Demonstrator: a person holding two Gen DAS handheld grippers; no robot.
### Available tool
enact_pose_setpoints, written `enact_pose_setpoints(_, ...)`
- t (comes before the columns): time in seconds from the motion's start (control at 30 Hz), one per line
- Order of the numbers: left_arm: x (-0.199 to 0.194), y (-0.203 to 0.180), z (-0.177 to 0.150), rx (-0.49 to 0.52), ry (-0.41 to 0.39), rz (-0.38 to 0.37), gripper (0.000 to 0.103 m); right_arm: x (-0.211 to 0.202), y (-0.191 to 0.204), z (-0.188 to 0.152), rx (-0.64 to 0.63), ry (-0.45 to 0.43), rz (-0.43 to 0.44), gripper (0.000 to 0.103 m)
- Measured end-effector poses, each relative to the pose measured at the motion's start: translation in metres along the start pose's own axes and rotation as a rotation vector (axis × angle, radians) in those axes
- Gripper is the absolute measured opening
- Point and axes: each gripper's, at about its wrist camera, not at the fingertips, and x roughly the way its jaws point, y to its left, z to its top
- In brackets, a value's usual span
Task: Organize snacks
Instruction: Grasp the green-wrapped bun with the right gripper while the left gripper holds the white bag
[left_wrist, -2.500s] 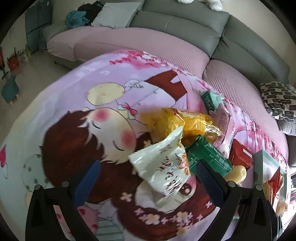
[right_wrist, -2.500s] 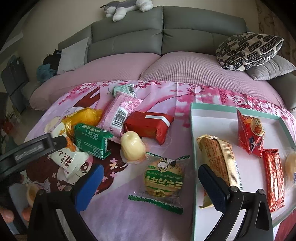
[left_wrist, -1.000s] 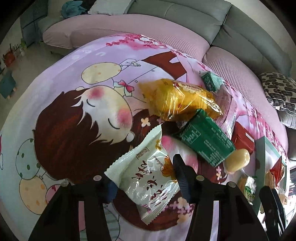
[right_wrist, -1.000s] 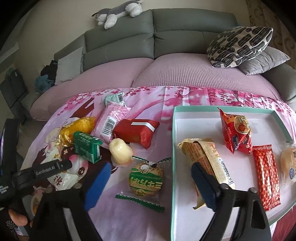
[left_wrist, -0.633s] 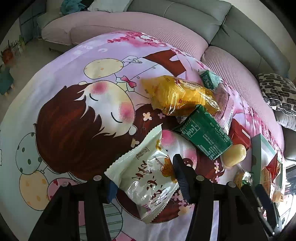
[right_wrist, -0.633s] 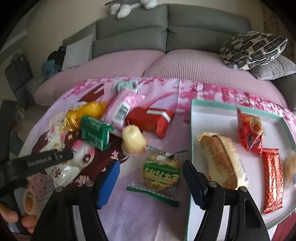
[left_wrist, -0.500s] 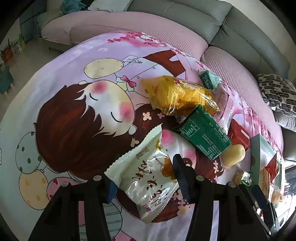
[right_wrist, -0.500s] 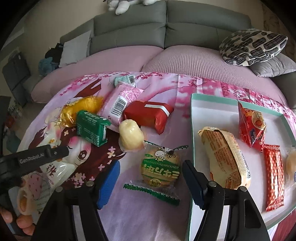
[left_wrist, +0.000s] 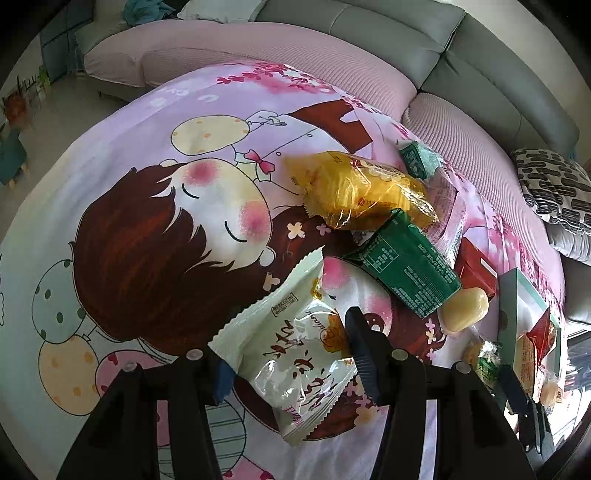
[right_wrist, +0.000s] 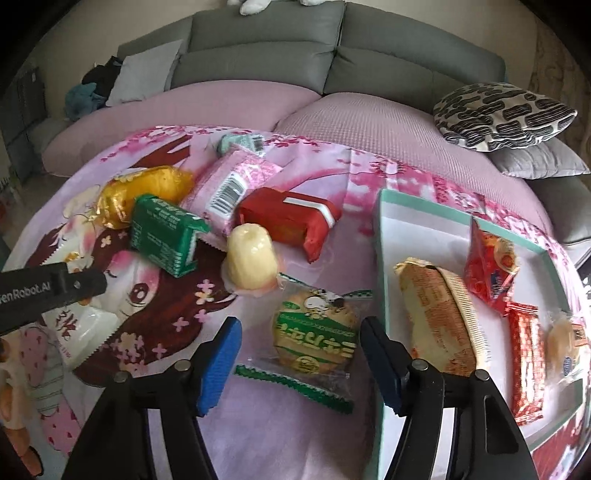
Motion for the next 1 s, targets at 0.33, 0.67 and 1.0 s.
enact_pose_setpoints(0.33,0.000,-0.001,0.000,0.001,0.003,0.001,0.056,0.002,-0.008,-0.001,0.102,0.018,0.186,0.070)
enact_pose_setpoints(0.67,0.003,-0.003,0.000,0.005,0.008,0.007,0.056,0.006,-0.007,0.000,0.125,0.010,0.128,0.069)
enact_pose_setpoints(1.0,0.005,-0.005,0.000,0.013,0.013,0.013,0.056,0.012,0.000,0.002,0.097,-0.003,0.081,0.071)
